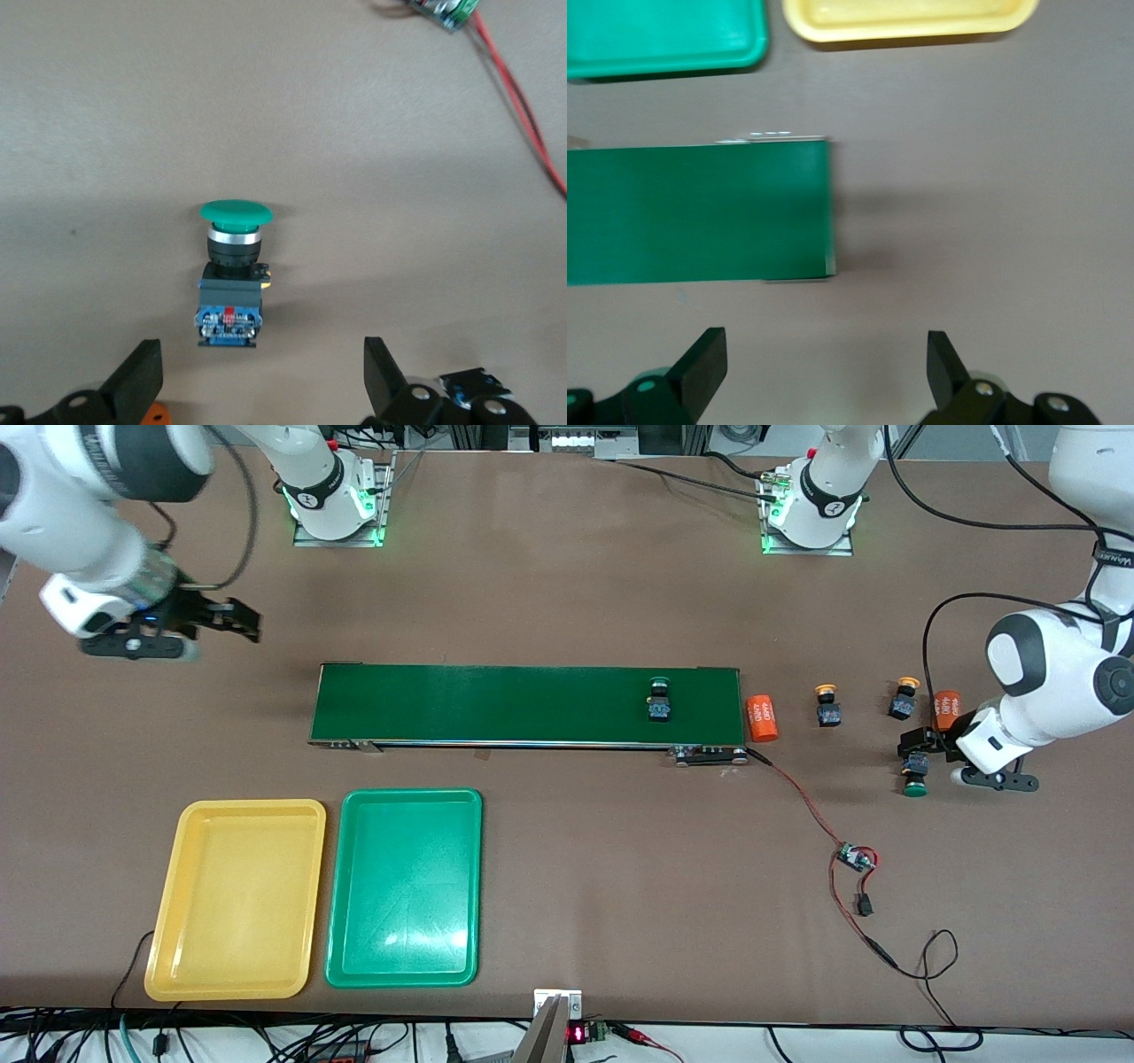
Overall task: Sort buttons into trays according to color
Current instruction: 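Grasp a second green button with the left gripper while the right gripper reaches the belt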
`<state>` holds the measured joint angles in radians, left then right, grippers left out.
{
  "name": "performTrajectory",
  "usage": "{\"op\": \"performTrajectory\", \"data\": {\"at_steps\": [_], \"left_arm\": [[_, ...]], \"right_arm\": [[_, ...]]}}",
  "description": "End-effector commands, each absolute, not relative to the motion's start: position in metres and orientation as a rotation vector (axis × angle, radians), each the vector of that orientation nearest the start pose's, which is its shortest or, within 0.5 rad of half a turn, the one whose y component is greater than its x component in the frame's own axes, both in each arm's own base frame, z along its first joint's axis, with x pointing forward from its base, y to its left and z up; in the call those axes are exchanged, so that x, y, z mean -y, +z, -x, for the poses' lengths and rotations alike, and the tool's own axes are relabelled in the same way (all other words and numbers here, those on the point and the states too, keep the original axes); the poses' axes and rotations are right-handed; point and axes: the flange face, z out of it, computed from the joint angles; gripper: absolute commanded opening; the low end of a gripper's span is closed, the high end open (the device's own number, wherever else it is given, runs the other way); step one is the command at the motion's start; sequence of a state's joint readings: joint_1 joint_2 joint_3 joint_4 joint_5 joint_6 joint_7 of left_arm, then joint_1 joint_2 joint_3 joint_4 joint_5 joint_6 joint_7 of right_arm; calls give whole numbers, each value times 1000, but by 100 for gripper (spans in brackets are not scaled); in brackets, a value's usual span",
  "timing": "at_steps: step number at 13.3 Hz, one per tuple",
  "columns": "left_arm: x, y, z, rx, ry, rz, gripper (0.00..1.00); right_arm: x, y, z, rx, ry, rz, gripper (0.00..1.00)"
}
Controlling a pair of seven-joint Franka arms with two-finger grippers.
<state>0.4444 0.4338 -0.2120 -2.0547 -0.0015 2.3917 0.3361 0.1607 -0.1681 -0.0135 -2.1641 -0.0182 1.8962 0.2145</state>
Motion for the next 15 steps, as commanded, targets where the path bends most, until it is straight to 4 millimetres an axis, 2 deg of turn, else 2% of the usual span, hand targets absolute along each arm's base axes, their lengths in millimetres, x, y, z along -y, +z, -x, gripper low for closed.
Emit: {"op": "performTrajectory", "data": {"at_steps": [1,4,6,8,11,12,14,15], "left_arm": [[-138,206,-591,-259,90,3257,100],[-138,204,-592,-320,107,3253,100],[-140,200,-595,-415,111,3230,100],[-140,189,-591,-481,137,3231,100],[-144,179,-586,-477,165,3240,100],[-144,174,-585,-476,176,3243,100],[-146,172,-583,-476,183,3244,100],[-146,170,-581,-488,193,3236,97]], "right_arm": [[-121,444,-485,-126,109,3165,100],[-146,431,-493,-64,44,3155,100],[-159,426,-492,-65,62,3117,100],[-163,421,-492,-60,74,3114,100],[-174,410,-495,-35,52,3110,100],[-182,410,-495,-17,48,3109,100],[-184,408,-494,-22,57,3102,100],[-184,409,-494,-22,55,3102,100]]}}
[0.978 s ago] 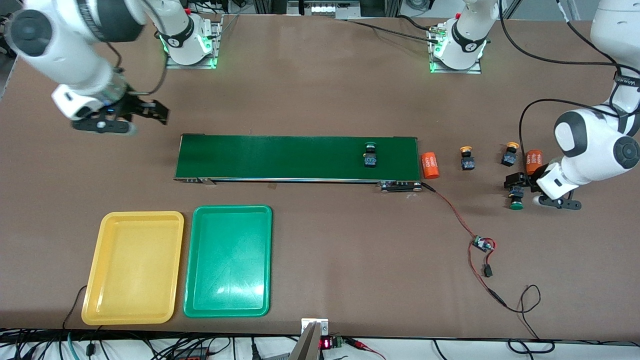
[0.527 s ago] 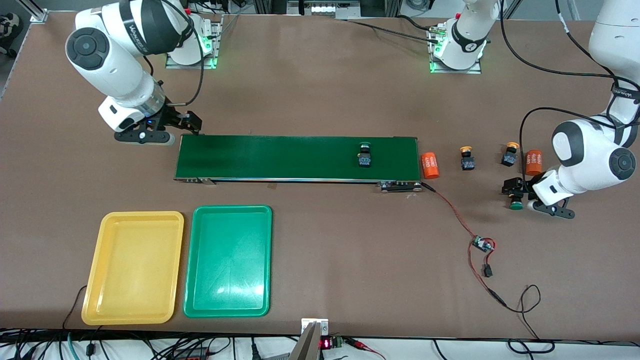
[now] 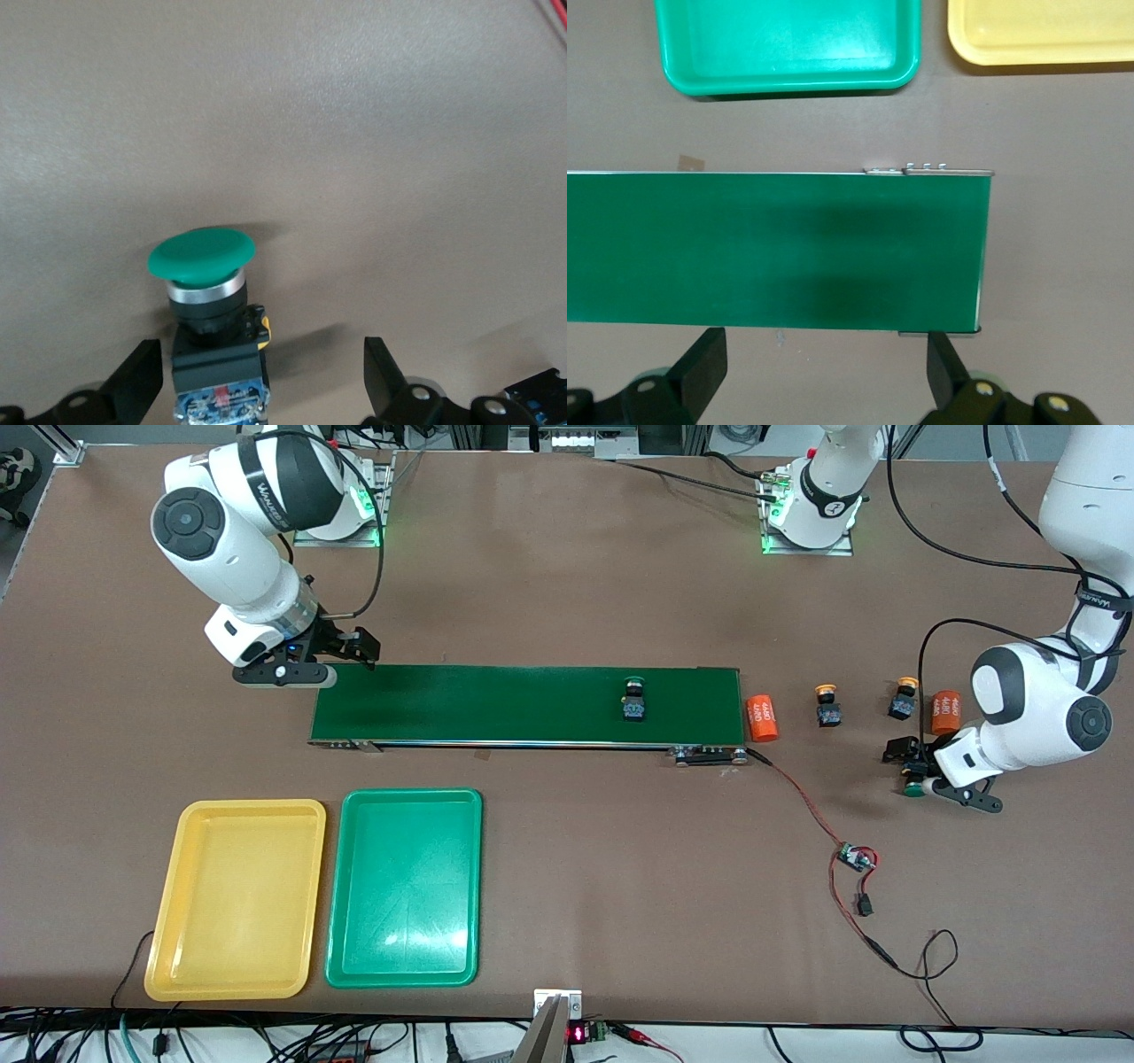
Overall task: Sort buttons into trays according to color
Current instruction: 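Grasp a second green button with the left gripper while the right gripper reaches the belt, then place the second green button on the belt with the left gripper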
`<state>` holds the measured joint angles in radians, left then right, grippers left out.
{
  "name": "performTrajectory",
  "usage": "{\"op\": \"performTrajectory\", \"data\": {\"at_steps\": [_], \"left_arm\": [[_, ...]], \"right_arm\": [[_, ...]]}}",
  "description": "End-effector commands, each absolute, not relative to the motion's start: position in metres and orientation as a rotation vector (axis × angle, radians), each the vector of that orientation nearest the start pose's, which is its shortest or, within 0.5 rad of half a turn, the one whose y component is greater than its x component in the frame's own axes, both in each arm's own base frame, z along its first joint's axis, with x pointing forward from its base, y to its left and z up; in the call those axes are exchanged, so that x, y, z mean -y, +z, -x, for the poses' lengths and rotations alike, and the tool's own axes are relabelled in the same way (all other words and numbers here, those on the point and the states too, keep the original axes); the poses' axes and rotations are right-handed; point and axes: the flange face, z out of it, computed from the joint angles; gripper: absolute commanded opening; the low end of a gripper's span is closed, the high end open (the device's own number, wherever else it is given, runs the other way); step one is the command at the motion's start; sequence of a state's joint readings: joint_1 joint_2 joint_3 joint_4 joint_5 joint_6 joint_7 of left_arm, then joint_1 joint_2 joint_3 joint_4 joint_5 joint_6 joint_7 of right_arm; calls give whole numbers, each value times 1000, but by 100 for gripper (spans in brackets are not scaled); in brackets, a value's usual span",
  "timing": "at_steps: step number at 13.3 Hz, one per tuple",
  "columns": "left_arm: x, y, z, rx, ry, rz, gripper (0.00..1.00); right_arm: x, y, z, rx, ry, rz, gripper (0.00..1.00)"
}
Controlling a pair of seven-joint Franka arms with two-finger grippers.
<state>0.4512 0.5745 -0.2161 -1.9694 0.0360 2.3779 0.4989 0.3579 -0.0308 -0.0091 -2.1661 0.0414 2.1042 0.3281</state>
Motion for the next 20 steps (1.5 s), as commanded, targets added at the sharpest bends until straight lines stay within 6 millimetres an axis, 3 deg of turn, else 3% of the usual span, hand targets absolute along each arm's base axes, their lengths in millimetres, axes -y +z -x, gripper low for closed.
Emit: {"op": "performTrajectory", "data": {"at_steps": [1,4,6,8,9,10,12,14,16,20], "left_arm": [[-149,169,-580,-512,195,3229,88],[-157,168,-578,-523,195,3230,35],[-157,168,-578,-530,197,3228,5],[-155,178,-581,-559,176,3215,0],[-151,193,-583,-577,180,3203,0],[-134,213,-586,-615,204,3191,0],[-84,261,-591,-663,247,3158,0],[-10,298,-587,-560,328,3134,0],[61,316,-570,-512,339,3119,0],[177,314,-537,-320,385,3207,0]], "right_arm": [[-184,409,-494,-25,56,3099,100],[-184,413,-497,-29,48,3095,100],[-188,410,-495,-71,63,3098,100],[-197,410,-491,-174,69,3096,100],[-200,410,-491,-169,65,3096,100],[-201,409,-490,-169,67,3096,100],[-201,408,-491,-168,66,3098,100],[-203,407,-491,-164,66,3098,100],[-207,406,-489,-165,74,3099,100],[-208,403,-489,-164,80,3102,100]]}}
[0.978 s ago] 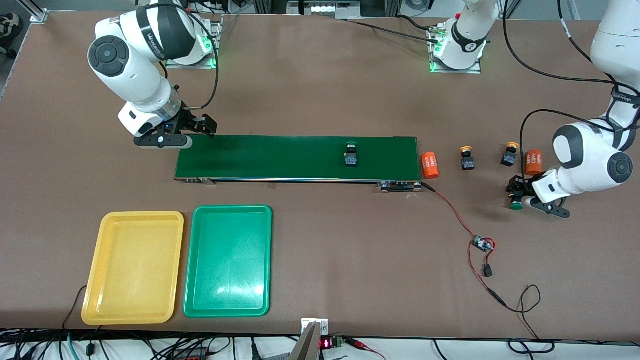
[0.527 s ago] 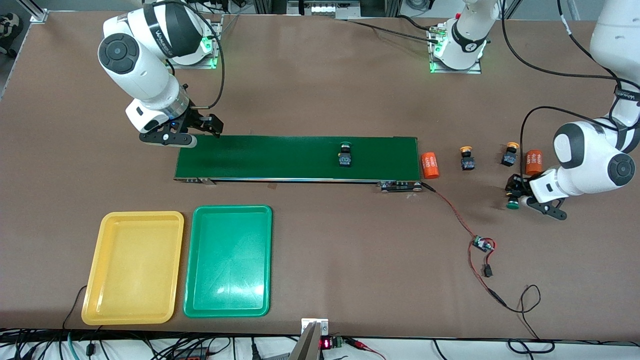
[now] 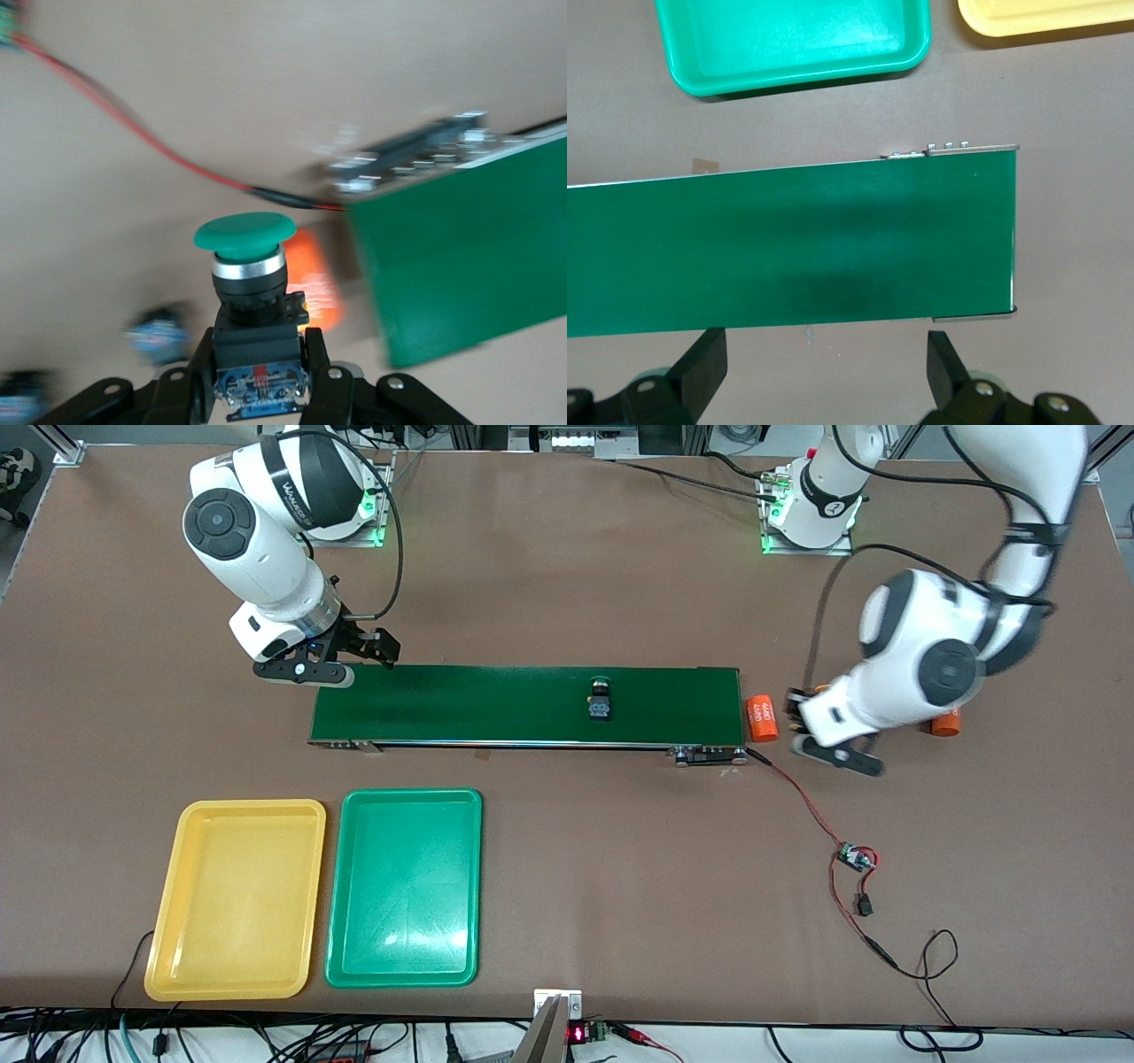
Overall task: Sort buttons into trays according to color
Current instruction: 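Place the second green button on the belt with the left gripper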
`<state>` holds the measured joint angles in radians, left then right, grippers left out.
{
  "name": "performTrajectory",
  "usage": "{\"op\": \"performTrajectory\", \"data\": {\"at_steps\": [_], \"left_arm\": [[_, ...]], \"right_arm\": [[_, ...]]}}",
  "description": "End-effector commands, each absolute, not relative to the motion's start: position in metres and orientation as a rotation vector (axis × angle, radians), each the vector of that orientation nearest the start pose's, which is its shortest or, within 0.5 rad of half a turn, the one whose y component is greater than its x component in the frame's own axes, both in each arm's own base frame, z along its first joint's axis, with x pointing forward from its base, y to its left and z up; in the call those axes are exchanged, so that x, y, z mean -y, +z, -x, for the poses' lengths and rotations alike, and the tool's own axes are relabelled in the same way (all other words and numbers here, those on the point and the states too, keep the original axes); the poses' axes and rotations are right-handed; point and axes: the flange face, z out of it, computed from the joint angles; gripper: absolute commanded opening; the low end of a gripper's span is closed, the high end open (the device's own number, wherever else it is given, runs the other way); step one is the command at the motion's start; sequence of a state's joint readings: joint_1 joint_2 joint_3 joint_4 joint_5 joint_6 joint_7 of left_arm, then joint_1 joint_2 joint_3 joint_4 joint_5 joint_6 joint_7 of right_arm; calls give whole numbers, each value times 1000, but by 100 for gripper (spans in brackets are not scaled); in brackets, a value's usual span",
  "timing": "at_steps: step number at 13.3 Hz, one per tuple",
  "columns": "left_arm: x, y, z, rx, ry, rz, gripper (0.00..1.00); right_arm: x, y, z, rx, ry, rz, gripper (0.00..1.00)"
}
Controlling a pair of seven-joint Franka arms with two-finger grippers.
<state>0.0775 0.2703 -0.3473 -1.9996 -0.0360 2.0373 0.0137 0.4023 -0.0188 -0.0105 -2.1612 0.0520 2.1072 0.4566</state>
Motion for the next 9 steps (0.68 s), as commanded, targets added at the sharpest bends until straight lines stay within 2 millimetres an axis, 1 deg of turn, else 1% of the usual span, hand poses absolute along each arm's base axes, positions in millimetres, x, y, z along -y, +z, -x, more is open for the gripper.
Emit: {"op": "performTrajectory", "data": {"at_steps": [1,3,4,5,6,7,9], "left_arm": [[208,311,-528,-279,367,3206,0],[252,298,-515,-142,345,3219,0],[265,292,-510,-47,349,3222,0],[280,287,-503,-24,357,3217,0],[284,283,-499,-34,362,3215,1],[284,277,-498,-38,362,3216,1],[285,266,-495,-45,364,3220,2]], "right_arm": [[-208,403,-489,-164,80,3102,100],[-209,402,-489,-162,82,3103,100],[-209,402,-489,-162,82,3103,100],[-210,402,-489,-160,82,3103,100],[-215,399,-488,-146,86,3106,100],[-219,399,-488,-136,84,3106,100],[-220,400,-489,-134,82,3105,100]]}}
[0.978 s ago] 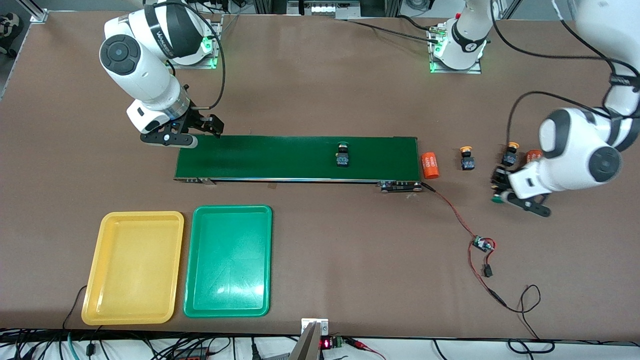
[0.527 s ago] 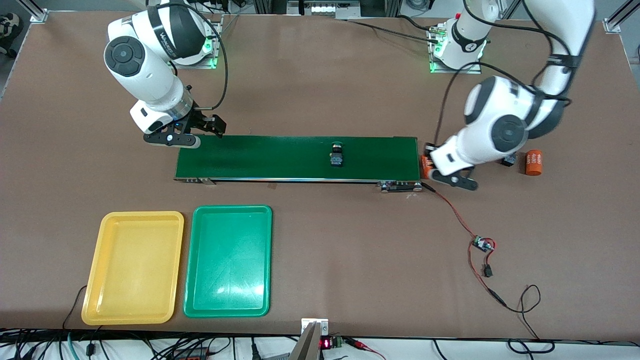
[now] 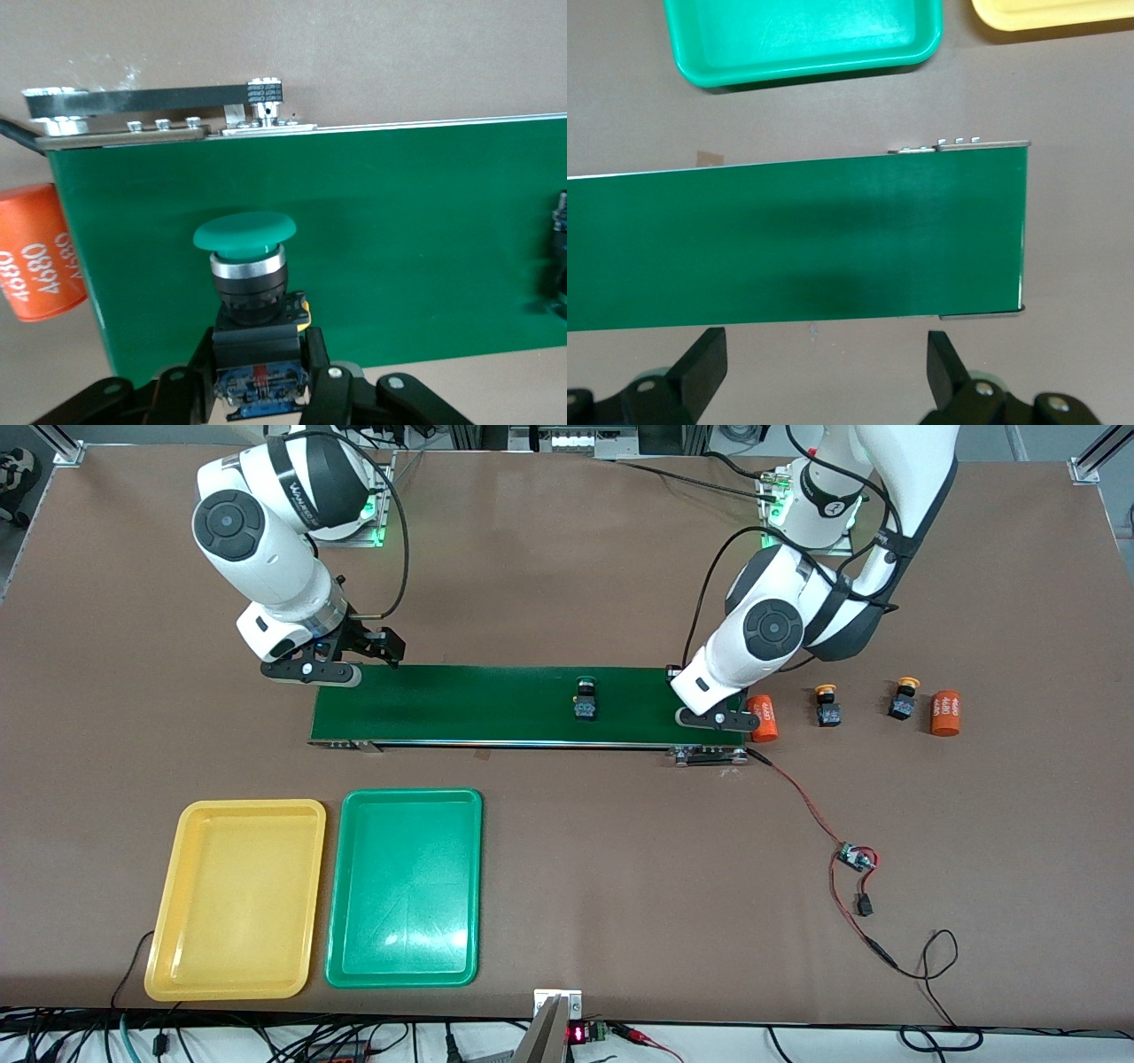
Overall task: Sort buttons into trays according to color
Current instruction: 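Place the second green button on the belt with the left gripper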
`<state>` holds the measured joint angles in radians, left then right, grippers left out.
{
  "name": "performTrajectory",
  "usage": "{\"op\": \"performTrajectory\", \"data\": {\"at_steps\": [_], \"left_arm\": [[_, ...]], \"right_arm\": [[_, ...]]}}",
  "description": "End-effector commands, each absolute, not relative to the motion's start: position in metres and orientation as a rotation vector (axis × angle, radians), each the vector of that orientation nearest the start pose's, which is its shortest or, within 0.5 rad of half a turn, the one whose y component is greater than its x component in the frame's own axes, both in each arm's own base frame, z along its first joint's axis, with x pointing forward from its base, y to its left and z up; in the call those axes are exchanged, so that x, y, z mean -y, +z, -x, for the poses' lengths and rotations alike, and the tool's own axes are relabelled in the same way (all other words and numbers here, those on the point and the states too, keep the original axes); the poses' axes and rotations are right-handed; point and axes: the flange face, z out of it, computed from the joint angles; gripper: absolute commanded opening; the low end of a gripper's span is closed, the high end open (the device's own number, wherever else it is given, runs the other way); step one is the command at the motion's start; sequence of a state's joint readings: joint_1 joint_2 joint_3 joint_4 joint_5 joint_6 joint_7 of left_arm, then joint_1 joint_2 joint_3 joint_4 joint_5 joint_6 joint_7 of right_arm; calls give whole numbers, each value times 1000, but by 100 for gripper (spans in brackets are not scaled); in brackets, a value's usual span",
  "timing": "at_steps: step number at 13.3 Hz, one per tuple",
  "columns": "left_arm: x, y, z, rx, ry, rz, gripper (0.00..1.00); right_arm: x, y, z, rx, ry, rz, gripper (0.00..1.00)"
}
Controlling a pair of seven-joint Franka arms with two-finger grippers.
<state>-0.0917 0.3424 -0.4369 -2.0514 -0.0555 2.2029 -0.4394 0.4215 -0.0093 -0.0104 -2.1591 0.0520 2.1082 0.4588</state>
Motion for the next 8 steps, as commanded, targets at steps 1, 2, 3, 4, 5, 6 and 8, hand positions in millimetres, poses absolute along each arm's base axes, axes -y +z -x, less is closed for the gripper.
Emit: {"op": "performTrajectory", "data": {"at_steps": [1,2,3,4,5,6,8], "left_arm": [[286,260,-492,-47,354,3225,4],[286,253,-487,-52,349,3226,7],[291,251,-483,-69,355,3223,21],[291,251,-483,-69,355,3224,72],[291,257,-485,-70,340,3227,100],[291,270,-489,-58,303,3235,100],[275,302,-501,-19,244,3235,100]], "right_arm": [[-221,394,-491,-128,92,3110,100],[-227,392,-493,-117,96,3112,100],[-237,391,-494,-98,94,3113,100],[-241,385,-496,-112,103,3119,100],[-249,379,-498,-127,105,3121,100],[-260,372,-497,-133,95,3120,100],[-279,356,-496,-167,59,3110,100]]}}
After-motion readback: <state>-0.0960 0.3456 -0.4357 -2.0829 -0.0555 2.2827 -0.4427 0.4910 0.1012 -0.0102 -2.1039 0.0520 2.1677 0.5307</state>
